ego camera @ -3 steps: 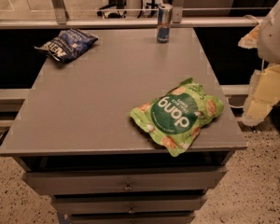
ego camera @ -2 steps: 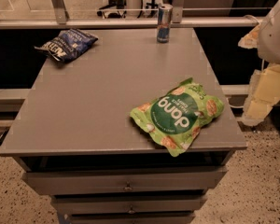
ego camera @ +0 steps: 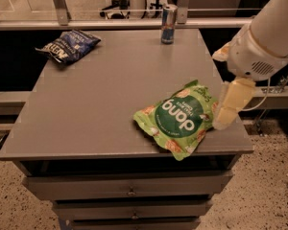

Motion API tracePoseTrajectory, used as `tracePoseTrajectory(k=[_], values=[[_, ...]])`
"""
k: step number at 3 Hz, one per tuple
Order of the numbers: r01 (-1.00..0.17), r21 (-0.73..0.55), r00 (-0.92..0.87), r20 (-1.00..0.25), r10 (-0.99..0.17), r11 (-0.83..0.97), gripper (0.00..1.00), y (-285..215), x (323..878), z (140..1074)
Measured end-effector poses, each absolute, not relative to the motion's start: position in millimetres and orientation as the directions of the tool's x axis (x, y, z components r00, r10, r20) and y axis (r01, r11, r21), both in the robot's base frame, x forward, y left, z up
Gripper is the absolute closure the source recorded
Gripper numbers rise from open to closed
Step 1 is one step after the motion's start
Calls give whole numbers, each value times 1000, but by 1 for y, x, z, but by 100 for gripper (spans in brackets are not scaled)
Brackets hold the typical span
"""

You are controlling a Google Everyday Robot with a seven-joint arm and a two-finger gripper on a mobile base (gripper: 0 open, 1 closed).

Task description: Move green rice chip bag near blue chip bag

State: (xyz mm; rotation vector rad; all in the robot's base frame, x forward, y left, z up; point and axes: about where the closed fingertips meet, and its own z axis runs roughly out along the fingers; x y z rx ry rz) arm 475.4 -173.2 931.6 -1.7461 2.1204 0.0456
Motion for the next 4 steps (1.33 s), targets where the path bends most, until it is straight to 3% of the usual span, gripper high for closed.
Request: tracePoseTrajectory(k=[2, 3, 4], values=[[-962, -134, -160, -422, -892, 236, 0, -137, 519, 873], [-962, -101, -185, -437, -880, 253, 18, -132, 528, 858], [-963, -92, -185, -454, -872, 253, 47, -122, 538, 855]])
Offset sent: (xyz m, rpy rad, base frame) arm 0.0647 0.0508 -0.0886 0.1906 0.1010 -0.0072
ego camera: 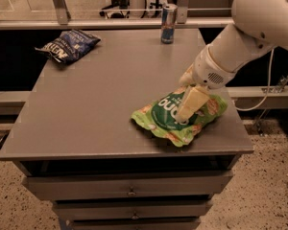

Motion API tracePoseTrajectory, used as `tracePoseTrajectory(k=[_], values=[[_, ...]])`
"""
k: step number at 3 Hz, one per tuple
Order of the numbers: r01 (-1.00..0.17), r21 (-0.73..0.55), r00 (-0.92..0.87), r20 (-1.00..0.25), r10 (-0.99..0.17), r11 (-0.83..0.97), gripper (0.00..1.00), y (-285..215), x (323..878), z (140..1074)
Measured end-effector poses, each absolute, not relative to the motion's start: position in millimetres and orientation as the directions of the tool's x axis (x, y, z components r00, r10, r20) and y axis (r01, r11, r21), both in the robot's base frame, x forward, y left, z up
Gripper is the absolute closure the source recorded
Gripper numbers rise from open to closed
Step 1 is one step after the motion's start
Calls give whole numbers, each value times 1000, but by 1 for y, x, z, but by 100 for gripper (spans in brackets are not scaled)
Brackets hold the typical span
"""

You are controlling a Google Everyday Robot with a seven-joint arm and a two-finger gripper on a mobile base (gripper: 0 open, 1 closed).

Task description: Move green rice chip bag near blue chip bag

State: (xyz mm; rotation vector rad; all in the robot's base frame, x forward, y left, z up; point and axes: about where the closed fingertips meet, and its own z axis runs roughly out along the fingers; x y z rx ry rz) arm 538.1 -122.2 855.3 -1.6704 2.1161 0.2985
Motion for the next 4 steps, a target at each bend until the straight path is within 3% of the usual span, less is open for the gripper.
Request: tracePoseTrajectory(k=[2, 4], values=[[-965, -109, -163, -471, -867, 240, 95, -109, 549, 863], [-965, -109, -163, -471, -867, 240, 100, -109, 549, 865]])
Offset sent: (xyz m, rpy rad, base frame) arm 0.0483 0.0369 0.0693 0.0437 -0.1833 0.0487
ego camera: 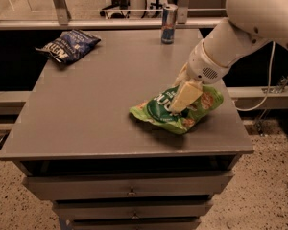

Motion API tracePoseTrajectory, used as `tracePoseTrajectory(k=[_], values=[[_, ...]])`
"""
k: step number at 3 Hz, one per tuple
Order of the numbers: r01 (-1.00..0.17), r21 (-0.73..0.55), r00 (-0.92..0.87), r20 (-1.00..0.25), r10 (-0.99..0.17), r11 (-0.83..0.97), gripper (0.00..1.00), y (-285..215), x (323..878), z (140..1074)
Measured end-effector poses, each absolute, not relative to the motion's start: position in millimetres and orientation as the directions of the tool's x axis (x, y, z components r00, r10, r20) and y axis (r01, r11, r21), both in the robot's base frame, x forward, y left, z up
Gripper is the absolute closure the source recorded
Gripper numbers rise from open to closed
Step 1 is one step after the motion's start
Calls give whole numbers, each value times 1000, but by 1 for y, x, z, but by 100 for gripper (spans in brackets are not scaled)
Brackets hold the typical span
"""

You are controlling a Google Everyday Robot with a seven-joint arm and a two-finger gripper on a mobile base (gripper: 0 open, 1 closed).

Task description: Move green rice chip bag near blue chip bag

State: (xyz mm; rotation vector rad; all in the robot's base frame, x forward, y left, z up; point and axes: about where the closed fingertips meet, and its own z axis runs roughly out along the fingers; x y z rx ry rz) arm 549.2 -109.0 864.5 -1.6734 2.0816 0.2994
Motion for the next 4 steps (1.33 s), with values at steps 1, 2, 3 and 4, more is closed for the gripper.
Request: tracePoseTrajectory(k=[1, 2, 3, 4], values=[[-965, -109, -163, -471, -867, 240, 100, -109, 549, 865], [-964, -111, -162, -472, -866, 241, 100, -109, 549, 866], [-965, -111, -160, -472, -867, 239, 85, -108, 549, 866], [-966, -107, -158, -473, -867, 235, 62, -106, 548, 863]])
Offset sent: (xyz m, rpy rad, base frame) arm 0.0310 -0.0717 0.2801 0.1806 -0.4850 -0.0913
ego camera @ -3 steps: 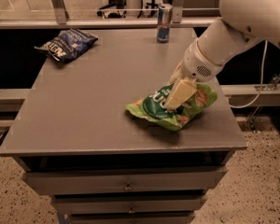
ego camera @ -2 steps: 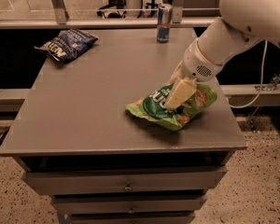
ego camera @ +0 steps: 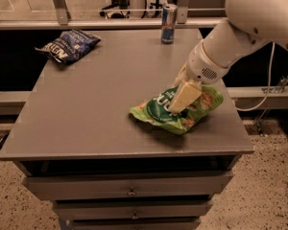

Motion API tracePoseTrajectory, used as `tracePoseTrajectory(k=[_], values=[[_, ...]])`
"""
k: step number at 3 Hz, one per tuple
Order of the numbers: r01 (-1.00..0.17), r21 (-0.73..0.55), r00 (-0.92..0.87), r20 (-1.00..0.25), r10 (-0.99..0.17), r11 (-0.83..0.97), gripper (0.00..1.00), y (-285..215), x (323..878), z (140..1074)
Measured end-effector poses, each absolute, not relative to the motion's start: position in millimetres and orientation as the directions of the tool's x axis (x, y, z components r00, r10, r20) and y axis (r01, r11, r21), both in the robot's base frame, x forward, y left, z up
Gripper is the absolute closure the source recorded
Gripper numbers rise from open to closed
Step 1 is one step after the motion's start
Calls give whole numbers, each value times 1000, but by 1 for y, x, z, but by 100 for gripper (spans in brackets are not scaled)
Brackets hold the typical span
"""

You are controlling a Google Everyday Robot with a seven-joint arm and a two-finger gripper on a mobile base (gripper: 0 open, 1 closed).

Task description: Move green rice chip bag near blue chip bag

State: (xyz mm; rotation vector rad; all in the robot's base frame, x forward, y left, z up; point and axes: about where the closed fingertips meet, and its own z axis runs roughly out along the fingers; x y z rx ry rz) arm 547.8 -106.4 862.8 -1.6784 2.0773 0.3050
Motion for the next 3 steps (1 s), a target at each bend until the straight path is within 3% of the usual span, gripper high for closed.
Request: tracePoseTrajectory(k=[1, 2, 3], values=[[-966, -107, -158, -473, -867, 235, 38, -106, 548, 866], [-962, -149, -137, -457, -879, 227, 6, -107, 554, 877], [-961, -161, -133, -449, -883, 227, 0, -108, 556, 880]])
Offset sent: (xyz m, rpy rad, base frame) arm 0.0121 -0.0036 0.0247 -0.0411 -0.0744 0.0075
